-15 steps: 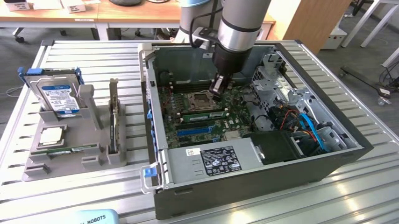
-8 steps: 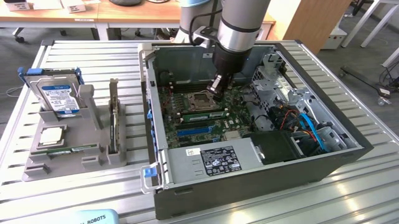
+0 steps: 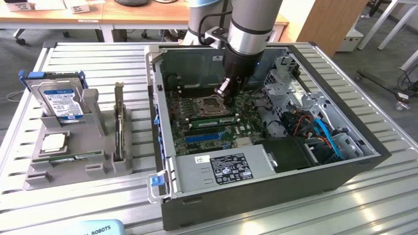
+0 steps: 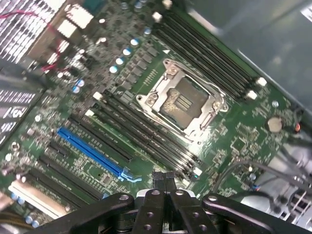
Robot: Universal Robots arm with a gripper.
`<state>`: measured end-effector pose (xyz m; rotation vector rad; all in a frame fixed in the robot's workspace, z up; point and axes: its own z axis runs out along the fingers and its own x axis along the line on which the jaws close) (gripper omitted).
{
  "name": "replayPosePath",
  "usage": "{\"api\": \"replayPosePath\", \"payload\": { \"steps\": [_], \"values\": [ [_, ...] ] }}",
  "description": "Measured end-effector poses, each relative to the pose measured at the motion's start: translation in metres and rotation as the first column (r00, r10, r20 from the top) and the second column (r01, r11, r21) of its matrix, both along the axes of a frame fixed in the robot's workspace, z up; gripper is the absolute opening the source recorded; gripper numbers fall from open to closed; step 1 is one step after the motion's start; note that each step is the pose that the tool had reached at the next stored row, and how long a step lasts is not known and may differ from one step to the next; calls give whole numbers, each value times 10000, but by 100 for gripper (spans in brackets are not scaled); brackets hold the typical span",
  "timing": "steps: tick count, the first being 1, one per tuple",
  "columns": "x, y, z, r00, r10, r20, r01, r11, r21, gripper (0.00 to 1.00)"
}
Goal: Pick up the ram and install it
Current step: 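Press down the ram until it locks into place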
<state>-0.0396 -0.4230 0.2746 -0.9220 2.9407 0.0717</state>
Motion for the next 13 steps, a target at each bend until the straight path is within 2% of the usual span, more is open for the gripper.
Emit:
{"api": "replayPosePath", "payload": {
  "steps": [5, 10, 13],
  "values": [
    [0, 0, -6, 9959, -909, 0, 909, 9959, 0, 10],
    [0, 0, -12, 9836, -1806, 0, 1806, 9836, 0, 10],
    [0, 0, -13, 9809, -1944, 1, 1944, 9809, -4, 10]
  ]
}}
